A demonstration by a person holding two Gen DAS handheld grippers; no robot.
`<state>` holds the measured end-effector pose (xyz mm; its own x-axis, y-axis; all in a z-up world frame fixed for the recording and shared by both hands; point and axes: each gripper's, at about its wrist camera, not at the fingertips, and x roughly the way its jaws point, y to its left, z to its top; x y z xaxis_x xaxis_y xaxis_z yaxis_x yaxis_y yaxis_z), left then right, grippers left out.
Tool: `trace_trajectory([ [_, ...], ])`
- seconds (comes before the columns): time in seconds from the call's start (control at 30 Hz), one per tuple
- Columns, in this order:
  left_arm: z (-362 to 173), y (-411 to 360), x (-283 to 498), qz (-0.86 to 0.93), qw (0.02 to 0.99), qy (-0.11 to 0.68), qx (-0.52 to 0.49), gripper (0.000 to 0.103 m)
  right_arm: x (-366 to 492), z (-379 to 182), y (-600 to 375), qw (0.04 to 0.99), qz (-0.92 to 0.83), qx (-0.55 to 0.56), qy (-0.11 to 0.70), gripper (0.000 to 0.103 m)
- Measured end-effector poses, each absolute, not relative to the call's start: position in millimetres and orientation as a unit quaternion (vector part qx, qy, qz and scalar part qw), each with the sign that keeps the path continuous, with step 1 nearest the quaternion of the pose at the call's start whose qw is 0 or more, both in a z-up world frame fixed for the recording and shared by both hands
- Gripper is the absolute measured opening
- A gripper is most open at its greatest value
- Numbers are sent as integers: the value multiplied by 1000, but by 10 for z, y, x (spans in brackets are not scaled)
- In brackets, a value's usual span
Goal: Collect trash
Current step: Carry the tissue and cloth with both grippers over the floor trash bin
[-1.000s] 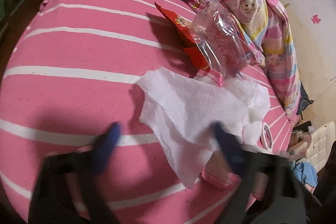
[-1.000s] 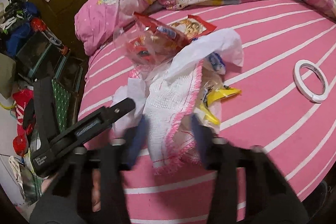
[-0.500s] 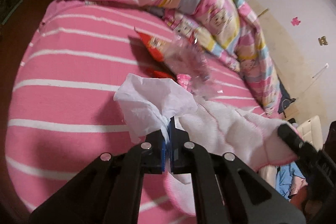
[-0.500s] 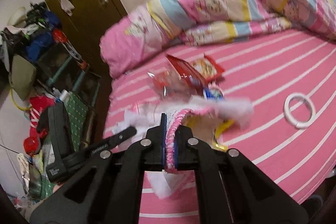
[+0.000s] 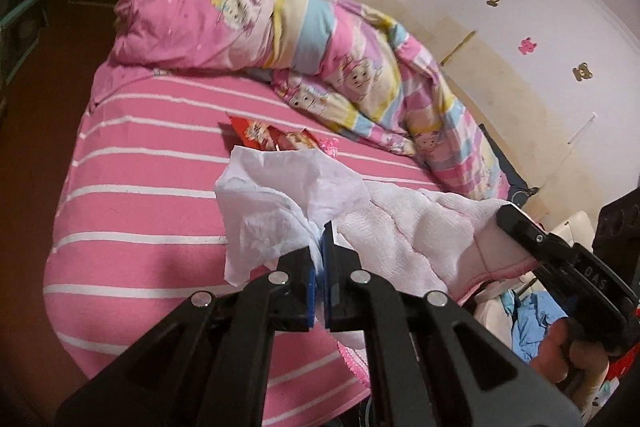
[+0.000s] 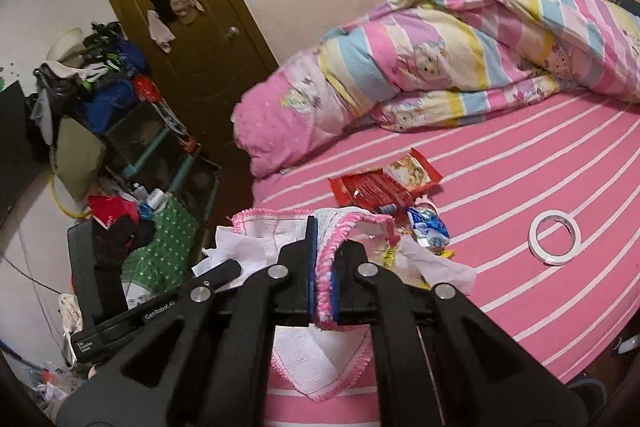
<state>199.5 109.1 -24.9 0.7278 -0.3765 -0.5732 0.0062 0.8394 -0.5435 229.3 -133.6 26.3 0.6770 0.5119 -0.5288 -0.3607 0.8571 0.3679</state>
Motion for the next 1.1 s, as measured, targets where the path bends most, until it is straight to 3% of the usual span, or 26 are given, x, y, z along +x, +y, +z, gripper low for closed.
trace_trajectory([
  [0.33,208,746,1511,-141,904,330,-231,2,1586,546,-1766,918,241,146,279,5],
  [0.57,352,78,1210,-189,904,335,-185,2,997,600,-2412,926,213,179,254,5],
  [0.83,189,-841,1029,-247,885,371,-134,2,441,356,-3226,932,157,206,254,6],
  [1.1,-314,-1858,892,-312,847,424,-78,2,-23,-219,-3989,924,80,238,288,6],
])
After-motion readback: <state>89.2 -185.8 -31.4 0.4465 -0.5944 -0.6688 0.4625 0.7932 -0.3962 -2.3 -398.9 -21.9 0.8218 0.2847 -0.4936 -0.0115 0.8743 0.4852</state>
